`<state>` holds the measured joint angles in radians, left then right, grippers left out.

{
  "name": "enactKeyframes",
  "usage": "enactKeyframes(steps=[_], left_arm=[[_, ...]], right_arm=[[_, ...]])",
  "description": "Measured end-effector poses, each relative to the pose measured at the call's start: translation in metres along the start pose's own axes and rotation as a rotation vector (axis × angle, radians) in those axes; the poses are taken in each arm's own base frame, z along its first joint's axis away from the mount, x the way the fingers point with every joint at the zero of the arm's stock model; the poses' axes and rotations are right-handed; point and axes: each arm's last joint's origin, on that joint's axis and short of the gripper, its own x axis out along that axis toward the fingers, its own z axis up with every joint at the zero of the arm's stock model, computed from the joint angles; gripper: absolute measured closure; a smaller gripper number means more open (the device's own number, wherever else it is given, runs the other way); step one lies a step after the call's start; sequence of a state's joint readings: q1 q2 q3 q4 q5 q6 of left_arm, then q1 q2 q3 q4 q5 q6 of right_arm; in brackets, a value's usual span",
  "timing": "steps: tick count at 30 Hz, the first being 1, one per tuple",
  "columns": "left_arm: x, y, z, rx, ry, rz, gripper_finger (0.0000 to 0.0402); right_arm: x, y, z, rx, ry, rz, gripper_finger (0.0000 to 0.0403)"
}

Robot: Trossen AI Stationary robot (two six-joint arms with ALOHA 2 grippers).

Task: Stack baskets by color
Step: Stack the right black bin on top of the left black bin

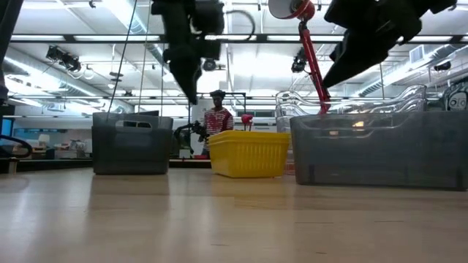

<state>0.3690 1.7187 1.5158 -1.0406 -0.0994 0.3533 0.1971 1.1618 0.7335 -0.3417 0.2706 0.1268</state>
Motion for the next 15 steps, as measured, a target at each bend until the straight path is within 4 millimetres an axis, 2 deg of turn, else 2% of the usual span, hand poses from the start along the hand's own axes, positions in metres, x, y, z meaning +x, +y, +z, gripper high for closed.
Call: enactKeyframes(steps=[5,12,15], left_arm=[[-0.004,-0.033,0.02,0.027,-0.117,-0.006,0.0237],[-0.009,-0.082,0.045,0.023,-0.273,-0.04,0.0237],[-0.009,-0.106,0.053,0.074,-0.325,-0.06,0.0237]], right_arm=[[-0.004,0.009,-0.007,0.081,0.082,0.057,0.0398],[-0.01,0.024,-0.021,0.117,0.19,0.091,0.0398],[-0.014,0.031,-0.025,0.117,0.219,0.107,0.0398]])
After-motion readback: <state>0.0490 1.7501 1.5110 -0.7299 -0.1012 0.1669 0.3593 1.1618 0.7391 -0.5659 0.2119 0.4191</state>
